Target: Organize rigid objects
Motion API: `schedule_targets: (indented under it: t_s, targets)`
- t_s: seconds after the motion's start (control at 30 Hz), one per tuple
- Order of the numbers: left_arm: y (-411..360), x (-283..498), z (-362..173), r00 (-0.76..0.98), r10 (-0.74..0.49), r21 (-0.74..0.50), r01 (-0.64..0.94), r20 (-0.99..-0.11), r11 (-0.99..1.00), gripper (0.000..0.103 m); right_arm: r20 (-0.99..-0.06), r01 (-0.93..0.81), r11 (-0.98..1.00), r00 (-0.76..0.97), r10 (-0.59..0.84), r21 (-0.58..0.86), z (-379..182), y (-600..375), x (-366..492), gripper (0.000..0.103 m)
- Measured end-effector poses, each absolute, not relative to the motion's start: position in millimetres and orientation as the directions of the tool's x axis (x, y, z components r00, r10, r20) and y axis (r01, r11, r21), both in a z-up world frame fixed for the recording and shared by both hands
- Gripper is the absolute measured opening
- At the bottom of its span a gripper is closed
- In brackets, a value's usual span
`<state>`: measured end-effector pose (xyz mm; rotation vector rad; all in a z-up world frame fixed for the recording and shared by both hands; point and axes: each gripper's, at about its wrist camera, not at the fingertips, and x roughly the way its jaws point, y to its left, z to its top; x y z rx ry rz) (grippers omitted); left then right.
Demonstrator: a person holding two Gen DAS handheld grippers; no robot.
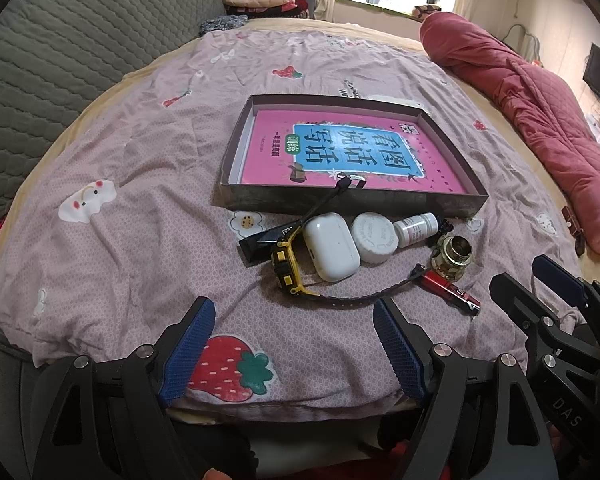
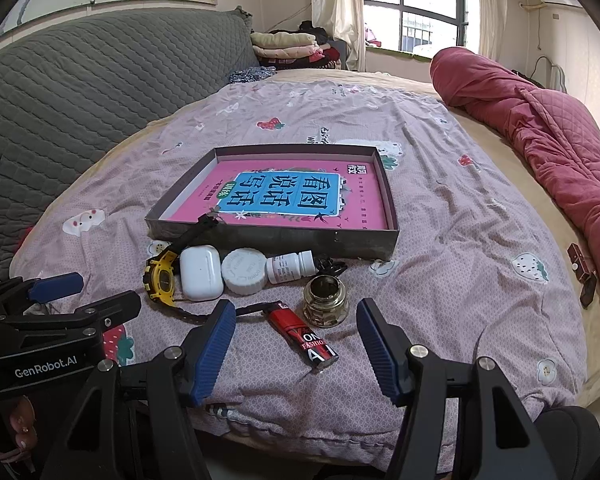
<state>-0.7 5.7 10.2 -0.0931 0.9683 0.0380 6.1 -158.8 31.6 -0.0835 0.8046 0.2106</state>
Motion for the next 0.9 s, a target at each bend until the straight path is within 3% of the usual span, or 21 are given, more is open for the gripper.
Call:
schedule_targets:
  t_s: [0.9]
  targets:
    - [43, 13, -8, 0.521, -0.012, -0.110, -0.159, -0.854, 0.981, 0.082, -0.710, -0.170, 0.985, 0.692, 0.133, 0.018, 28, -181, 19, 0.062]
